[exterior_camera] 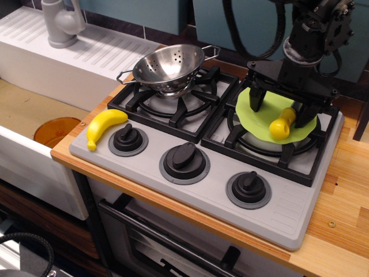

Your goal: End effector transition from object to object

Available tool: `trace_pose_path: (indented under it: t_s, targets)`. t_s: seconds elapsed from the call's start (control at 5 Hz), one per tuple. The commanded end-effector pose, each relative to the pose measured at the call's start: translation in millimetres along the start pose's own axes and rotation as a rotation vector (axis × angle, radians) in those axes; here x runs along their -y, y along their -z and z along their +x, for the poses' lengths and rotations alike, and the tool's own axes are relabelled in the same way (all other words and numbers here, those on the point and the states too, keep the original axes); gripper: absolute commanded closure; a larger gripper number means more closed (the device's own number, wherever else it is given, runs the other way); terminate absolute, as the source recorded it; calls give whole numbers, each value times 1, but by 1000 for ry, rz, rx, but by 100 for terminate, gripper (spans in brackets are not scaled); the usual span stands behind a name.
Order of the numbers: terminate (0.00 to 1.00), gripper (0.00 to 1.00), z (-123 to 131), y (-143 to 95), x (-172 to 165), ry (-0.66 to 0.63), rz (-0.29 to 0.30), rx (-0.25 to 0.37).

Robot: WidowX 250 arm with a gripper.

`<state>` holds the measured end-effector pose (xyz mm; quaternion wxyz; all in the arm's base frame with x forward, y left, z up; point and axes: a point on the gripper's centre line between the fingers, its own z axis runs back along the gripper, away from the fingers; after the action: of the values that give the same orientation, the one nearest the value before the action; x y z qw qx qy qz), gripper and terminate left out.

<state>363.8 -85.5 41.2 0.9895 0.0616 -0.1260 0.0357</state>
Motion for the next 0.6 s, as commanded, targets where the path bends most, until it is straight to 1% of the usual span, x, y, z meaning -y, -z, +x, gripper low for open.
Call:
trace_pose_path:
  t_s: [0.0, 0.2, 0.4]
  targets:
    - [0, 0, 0, 0, 0, 0, 0, 0]
    - [0, 0, 1, -40, 0, 3, 30, -28]
    - [0, 0, 1, -73, -4, 6, 56, -35]
